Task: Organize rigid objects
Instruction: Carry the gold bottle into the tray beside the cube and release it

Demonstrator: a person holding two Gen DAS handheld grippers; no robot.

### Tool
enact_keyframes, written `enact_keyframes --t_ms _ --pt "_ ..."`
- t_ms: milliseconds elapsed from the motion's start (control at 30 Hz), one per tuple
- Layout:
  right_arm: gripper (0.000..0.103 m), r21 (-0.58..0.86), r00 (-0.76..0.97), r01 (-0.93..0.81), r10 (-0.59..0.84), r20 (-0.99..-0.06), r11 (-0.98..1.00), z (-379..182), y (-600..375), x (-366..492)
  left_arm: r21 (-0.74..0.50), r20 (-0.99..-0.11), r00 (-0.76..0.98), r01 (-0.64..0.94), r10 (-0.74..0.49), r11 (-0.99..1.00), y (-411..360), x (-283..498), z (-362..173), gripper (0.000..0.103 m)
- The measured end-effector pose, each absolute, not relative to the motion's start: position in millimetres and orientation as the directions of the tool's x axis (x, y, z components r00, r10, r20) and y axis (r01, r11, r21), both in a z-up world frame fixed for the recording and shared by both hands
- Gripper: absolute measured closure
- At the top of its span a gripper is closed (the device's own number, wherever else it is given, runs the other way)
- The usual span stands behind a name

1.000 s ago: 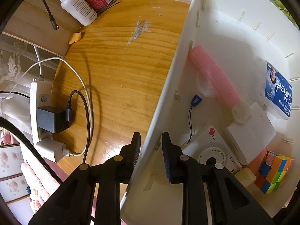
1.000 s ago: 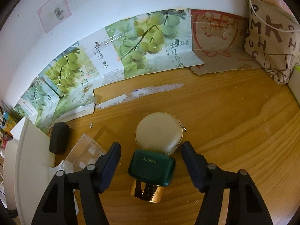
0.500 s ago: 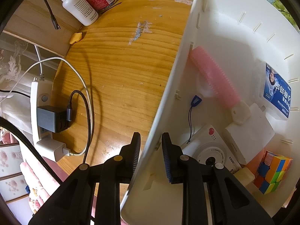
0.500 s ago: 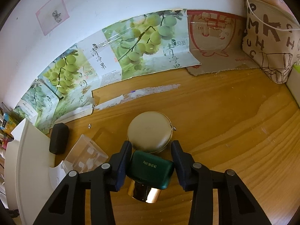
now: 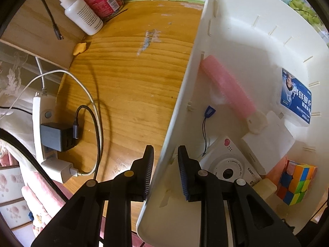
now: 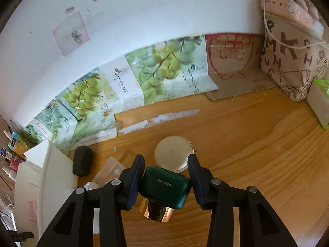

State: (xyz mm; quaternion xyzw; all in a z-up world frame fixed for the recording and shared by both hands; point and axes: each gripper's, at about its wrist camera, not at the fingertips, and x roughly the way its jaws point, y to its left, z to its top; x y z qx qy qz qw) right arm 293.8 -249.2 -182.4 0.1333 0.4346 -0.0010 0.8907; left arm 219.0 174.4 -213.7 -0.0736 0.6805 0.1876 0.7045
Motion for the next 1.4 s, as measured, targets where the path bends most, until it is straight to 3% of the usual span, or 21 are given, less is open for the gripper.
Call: enact_keyframes --t_ms 667,1400 --pt "0.059 0.255 0.701 0.113 0.105 -0.705 0.960 -123 -198 230 0.042 -0.998 -0.046 -0.192 0.033 0.980 170 235 -228 0.077" --pt "0.059 0.284 0.757 0.042 0.156 -0.635 0.958 -96 -98 150 0.008 -0.995 -0.102 0.087 0.017 0.996 150 250 -250 0.079"
